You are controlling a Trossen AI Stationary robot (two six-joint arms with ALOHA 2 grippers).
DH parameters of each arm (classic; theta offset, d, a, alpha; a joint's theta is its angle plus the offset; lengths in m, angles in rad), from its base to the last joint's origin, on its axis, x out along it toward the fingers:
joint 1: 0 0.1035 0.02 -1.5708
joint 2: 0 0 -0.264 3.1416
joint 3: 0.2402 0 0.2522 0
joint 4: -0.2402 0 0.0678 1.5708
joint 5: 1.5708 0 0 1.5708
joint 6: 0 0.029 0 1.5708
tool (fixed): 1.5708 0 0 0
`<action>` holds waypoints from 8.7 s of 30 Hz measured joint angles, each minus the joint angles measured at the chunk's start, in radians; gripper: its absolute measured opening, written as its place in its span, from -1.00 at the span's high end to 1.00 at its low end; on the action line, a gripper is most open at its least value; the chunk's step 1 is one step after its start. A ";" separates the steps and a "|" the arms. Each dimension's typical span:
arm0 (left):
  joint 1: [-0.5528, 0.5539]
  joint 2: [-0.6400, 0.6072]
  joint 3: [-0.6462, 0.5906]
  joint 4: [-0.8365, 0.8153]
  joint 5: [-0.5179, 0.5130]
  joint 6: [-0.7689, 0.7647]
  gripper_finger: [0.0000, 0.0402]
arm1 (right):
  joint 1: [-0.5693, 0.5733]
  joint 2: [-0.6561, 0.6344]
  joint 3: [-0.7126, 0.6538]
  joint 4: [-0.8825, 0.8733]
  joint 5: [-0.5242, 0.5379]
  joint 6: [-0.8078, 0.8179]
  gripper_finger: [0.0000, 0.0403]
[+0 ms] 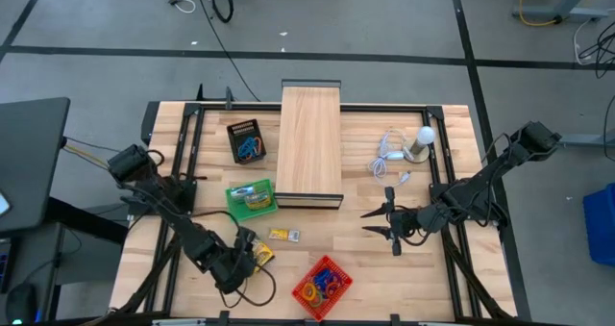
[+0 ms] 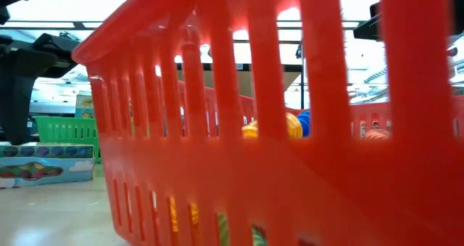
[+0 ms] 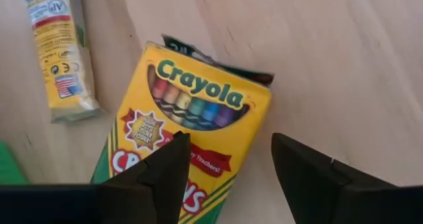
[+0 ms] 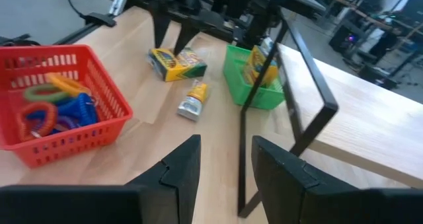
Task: Pick & Place Office Desk Supplies
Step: Put the large yellow crayon box into the green basket
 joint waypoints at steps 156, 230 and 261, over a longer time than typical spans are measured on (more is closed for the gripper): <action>0.255 -0.327 -0.566 1.936 0.116 0.622 1.00 | -0.504 0.551 0.549 0.345 -0.978 -0.082 -0.04; 0.244 -0.157 -0.533 1.593 0.126 0.358 0.52 | -0.266 0.655 0.857 -0.490 -0.608 -0.087 -0.10; -0.022 -0.168 -0.312 0.625 -0.428 0.165 -0.07 | -0.303 1.089 1.386 -0.870 -0.666 0.226 -0.20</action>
